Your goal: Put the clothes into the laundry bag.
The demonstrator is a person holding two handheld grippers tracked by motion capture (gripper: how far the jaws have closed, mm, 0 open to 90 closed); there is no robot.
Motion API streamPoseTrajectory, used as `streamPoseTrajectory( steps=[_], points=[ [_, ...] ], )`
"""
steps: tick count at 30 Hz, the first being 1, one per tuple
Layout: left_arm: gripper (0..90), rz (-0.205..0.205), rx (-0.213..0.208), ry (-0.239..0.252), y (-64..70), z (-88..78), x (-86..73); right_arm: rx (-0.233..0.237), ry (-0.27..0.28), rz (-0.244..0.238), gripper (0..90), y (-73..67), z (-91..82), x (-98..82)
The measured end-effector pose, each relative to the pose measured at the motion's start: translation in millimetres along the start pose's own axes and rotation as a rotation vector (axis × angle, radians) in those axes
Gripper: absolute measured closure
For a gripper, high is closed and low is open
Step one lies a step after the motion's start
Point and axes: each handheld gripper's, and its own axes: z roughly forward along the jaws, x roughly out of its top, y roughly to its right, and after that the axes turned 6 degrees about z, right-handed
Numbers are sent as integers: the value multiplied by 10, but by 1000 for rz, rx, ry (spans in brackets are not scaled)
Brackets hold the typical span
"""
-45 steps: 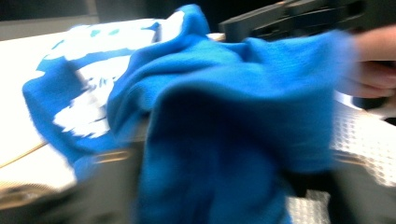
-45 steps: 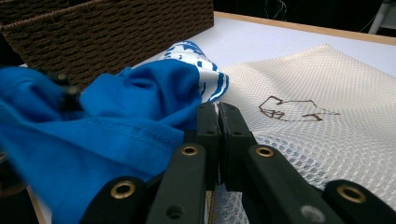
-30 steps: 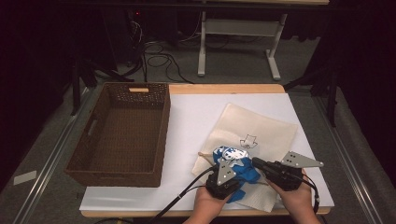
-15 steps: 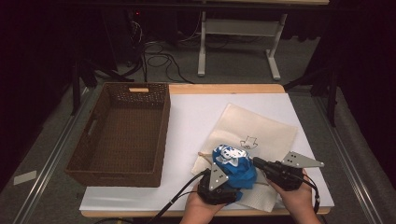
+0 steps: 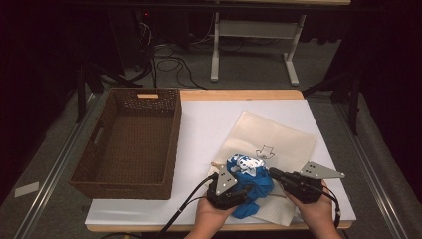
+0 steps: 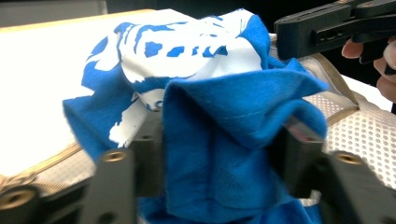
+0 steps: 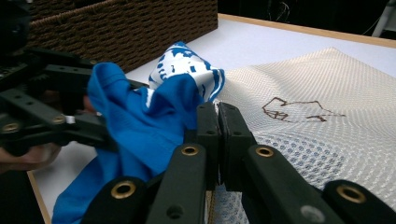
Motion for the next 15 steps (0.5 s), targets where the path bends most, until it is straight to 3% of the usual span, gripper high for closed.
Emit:
streamPoseTrajectory(
  steps=[5,11,15],
  points=[
    [738,-5,-21,-11,29,68,-25,-1,1,2,894,-4,-7,3],
    [779,22,-35,-40,114,155,-49,0,7,2,894,-13,-14,15],
    [775,33,-14,-57,159,240,-71,7,15,0,894,-29,-27,30]
  ],
)
